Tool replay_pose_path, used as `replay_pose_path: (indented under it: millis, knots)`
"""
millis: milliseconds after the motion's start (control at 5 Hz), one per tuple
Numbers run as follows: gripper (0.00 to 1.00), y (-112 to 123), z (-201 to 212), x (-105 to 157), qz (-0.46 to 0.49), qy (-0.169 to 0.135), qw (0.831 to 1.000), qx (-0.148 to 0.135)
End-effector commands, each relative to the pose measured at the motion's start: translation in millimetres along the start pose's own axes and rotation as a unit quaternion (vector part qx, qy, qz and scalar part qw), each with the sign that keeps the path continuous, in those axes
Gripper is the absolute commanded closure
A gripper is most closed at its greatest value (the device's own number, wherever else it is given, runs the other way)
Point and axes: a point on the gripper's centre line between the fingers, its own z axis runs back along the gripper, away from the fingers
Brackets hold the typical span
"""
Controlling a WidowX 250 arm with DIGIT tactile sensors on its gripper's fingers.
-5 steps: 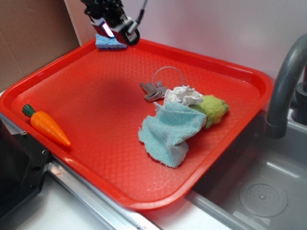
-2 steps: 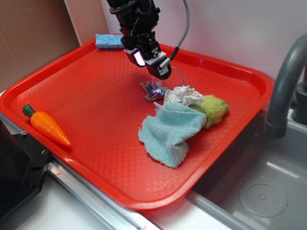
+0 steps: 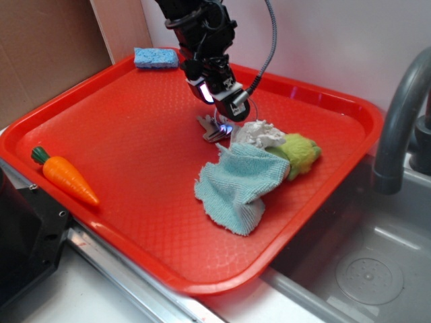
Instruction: Grab the silver keys.
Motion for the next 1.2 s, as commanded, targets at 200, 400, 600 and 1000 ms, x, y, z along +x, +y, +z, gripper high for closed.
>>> replay_pose_path:
  millis: [200,400,600,1000]
  knots:
    - [1.00,-13.9,7.5,-1.9,0.010,-0.008,1.000,0.007]
    - [1.00,-16.5,34.5,-4.2,0.031,-0.025,0.999,0.035]
    - [1.00,-10.1,92.1,-27.2,0.132,-0.068,0.986,0.081]
    - [1.00,-19.1,203.1,-51.5,0.350,-0.050,0.913,0.202]
